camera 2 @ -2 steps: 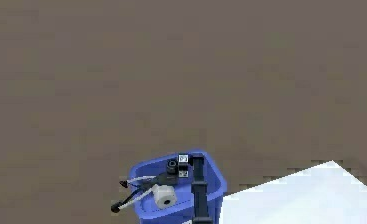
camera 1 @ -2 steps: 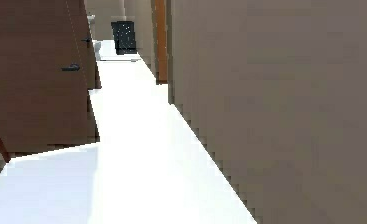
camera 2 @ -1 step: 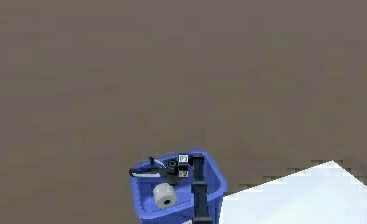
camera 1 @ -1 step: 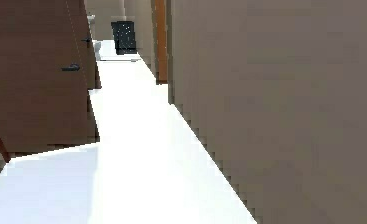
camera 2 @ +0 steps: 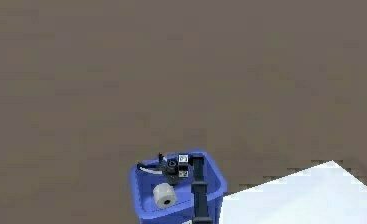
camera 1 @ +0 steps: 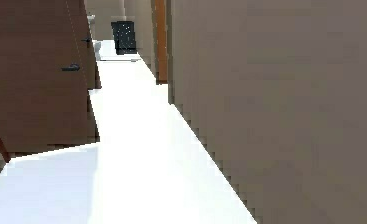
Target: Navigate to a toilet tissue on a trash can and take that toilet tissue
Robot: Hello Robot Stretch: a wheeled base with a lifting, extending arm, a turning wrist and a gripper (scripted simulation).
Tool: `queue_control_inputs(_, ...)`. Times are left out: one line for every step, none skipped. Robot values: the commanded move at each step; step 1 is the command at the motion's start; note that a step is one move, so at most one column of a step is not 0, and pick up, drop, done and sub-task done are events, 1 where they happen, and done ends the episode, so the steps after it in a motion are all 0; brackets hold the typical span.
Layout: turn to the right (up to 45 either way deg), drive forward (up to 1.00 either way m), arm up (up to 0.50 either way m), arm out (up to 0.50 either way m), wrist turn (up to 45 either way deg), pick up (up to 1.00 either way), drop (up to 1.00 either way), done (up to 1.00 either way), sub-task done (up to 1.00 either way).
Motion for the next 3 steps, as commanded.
queue_control_inputs(0.0, 0.0, -0.3, 0.0, 0.0, 0.0, 0.0, 0.0, 0.0)
queue_control_inputs(0.0, 0.0, 0.0, 0.0, 0.0, 1.0, 0.0, 0.0, 0.0)
queue_control_inputs(0.0, 0.0, 0.1, 0.0, 0.0, 0.0, 0.0, 0.0, 0.0)
